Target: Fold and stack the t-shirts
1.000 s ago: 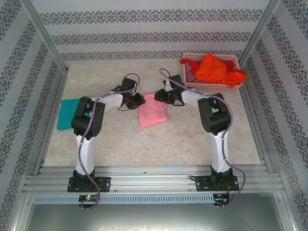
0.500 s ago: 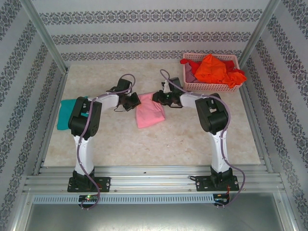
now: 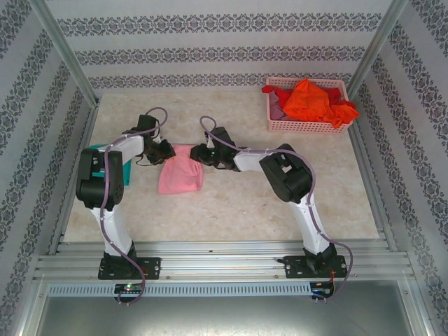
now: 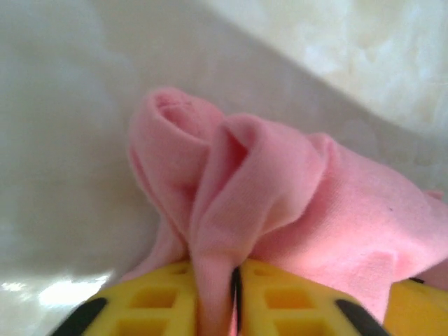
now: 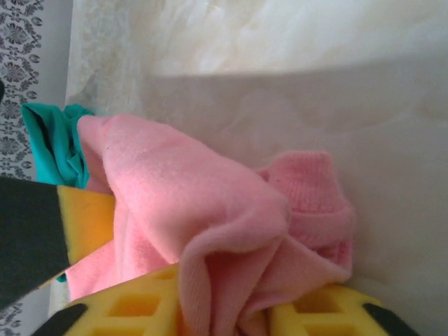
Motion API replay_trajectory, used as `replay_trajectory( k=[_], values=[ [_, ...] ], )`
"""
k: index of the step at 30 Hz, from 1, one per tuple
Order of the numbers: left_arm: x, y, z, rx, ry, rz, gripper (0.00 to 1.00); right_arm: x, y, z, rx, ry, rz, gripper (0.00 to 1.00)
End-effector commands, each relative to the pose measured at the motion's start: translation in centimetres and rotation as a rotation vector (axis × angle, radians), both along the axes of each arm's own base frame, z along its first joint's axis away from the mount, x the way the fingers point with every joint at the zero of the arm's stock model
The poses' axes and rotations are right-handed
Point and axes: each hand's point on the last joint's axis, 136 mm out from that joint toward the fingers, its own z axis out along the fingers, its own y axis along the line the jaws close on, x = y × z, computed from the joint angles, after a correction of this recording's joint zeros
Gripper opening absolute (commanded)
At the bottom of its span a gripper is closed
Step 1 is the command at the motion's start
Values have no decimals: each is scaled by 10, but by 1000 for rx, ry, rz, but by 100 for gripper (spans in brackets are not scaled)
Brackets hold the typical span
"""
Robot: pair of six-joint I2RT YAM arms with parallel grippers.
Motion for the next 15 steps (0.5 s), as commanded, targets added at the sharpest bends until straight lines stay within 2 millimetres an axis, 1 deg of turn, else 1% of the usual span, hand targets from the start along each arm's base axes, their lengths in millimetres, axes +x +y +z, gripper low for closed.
replay_trajectory(
  k=[1, 3, 5, 8, 9, 10, 12, 15],
  values=[
    [-15, 7, 14, 62, -18, -37, 32, 19, 1, 15, 24, -50, -38, 41],
    [-18, 12, 21, 76, -47, -17, 41, 19, -5, 24, -1, -85, -29, 52],
    [-23, 15, 29, 92, -73, -3, 50, 16, -13, 31, -37, -116, -26, 60],
    [-35, 21, 34, 112, -91, 16, 63, 10, -29, 38, -70, -141, -40, 65],
    [-39, 21, 35, 115, -95, 20, 64, 7, -33, 39, -78, -145, -43, 66],
    [-44, 21, 34, 109, -94, 21, 68, 3, -34, 40, -83, -148, -38, 66],
    [-51, 17, 30, 78, -91, 24, 67, -5, -34, 40, -82, -142, -23, 66],
    [-58, 9, 23, 22, -85, 30, 62, -15, -30, 35, -80, -129, 1, 67]
  ],
)
